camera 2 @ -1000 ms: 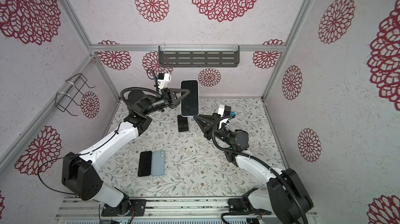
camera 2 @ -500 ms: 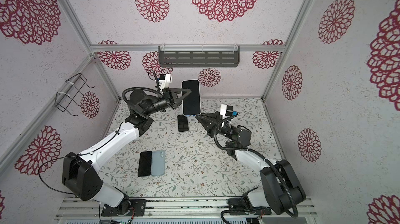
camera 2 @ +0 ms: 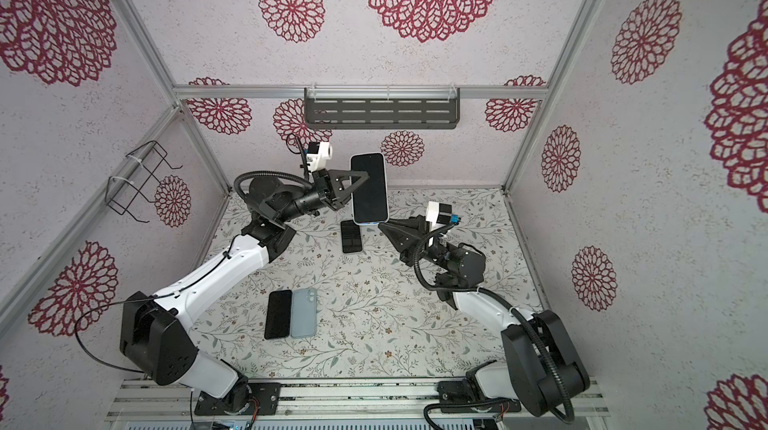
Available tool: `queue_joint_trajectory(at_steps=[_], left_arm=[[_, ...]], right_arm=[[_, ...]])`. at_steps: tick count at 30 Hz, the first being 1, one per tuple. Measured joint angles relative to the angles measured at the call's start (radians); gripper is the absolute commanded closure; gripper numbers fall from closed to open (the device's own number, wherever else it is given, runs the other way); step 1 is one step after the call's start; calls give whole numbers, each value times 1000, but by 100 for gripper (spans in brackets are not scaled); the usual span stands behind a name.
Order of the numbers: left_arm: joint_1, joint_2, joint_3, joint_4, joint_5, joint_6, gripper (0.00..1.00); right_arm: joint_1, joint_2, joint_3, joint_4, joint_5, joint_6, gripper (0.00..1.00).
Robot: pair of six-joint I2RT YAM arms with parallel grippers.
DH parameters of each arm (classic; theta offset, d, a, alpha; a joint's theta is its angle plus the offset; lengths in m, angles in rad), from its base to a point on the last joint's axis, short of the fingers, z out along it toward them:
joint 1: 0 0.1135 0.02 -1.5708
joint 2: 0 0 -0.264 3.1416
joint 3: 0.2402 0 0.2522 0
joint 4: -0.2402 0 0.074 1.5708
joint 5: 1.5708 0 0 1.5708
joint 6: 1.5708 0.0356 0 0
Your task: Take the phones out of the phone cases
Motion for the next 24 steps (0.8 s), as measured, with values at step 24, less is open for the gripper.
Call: queue_joint_trajectory(at_steps=[24], left_arm=[[2, -51, -26, -69, -16, 83, 100]], right_arm=[[-22, -3, -26, 13, 14, 170, 100]])
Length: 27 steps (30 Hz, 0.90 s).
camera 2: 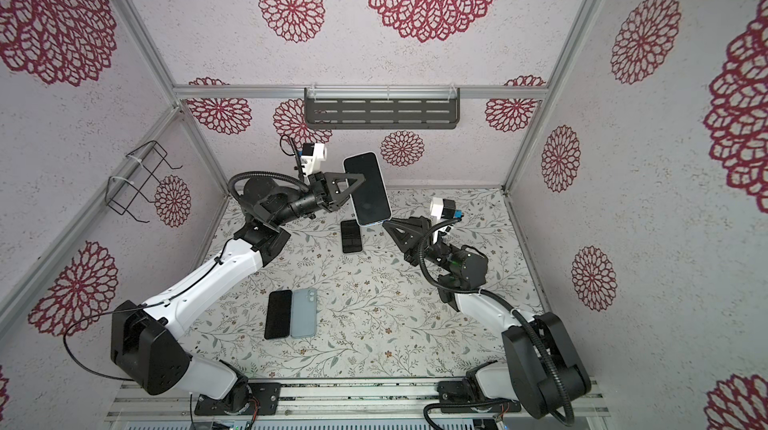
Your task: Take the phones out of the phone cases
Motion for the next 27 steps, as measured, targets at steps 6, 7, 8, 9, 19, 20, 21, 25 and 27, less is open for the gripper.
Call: queue_joint_trajectory(at_steps=[6, 7, 8, 9, 19, 20, 21, 25, 27], left_arm=[[3, 43, 8, 26, 20, -26, 100], [6, 47, 8, 18, 21, -27, 100], [10, 48, 8, 21, 40, -44, 100], [14, 47, 10, 23, 71, -56, 100], [9, 26, 69, 43, 203, -63, 100], [10, 26, 69, 37, 206, -61, 100], [11, 26, 69, 32, 206, -57, 100], [16, 32, 78, -5, 206, -24, 100], [18, 37, 84, -21, 204, -11, 100]], right_arm=[[-42, -2, -8, -1, -33, 19, 78], [-55, -5, -18, -2, -32, 23, 73], [-70, -10, -32, -9, -17, 22, 68], [-97, -11, -50, -23, 6, 27, 65], [-146, -58, -82, -103, 16, 98, 36], [-146, -64, -82, -91, 10, 117, 35], [-143, -70, -82, -82, 8, 132, 34], [-113, -108, -83, -76, 9, 187, 32], [-89, -131, -83, -74, 10, 204, 32]])
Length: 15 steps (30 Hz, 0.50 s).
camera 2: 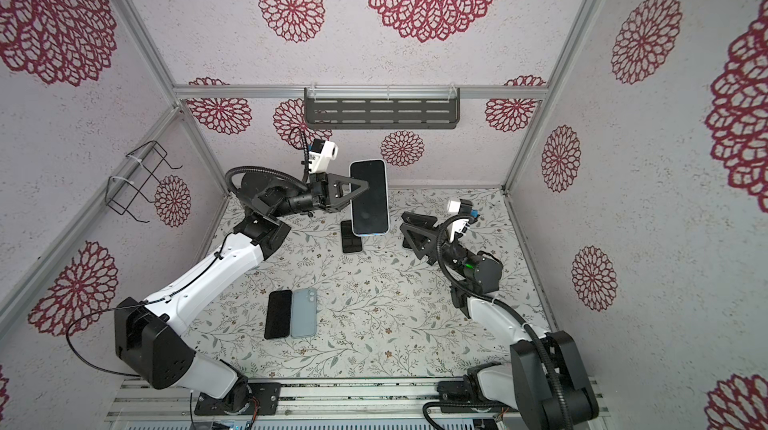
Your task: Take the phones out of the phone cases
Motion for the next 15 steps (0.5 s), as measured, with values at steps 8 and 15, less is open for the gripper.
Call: queue_joint_trajectory(at_steps=[8, 15], left_arm=[[3, 18, 0, -39, -3, 33, 100], [3, 21, 0, -50, -5, 47, 100]], right_arm=[[75, -42, 0, -5, 1, 22, 33], [103, -26, 0, -13, 3, 25, 40]])
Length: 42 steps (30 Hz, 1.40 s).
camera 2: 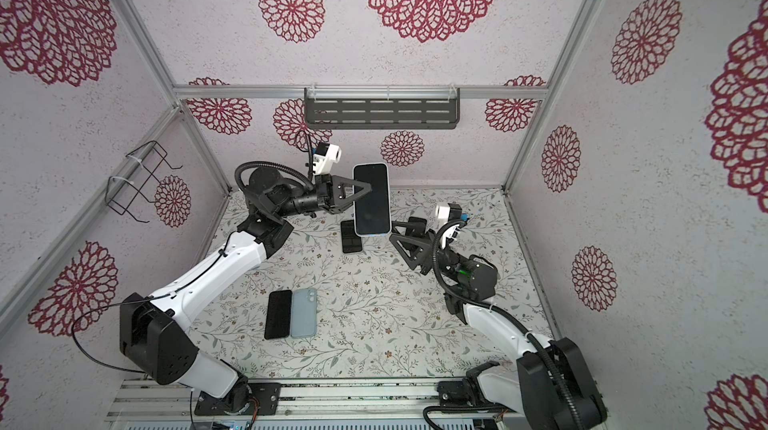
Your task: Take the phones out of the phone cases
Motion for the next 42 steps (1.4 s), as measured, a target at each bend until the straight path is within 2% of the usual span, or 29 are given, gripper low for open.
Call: queue_joint_trajectory(at_steps=[10, 16, 24, 31, 42], left_arm=[[2, 0, 0, -29, -6, 28, 100], [8, 0, 0, -35, -14, 37, 100], [16, 0, -1, -37, -21, 52, 100], [14, 23, -1, 28, -3, -10, 100], [0, 71, 20, 98, 32, -57, 100]], right_arm=[[26, 31, 7, -6, 9, 16, 66], [30, 52, 19, 10, 16, 30, 73], [32, 61, 19, 20, 21, 50, 100], [25, 66, 26, 29, -2, 11, 100], [-52, 135, 128, 55, -272, -281, 100]])
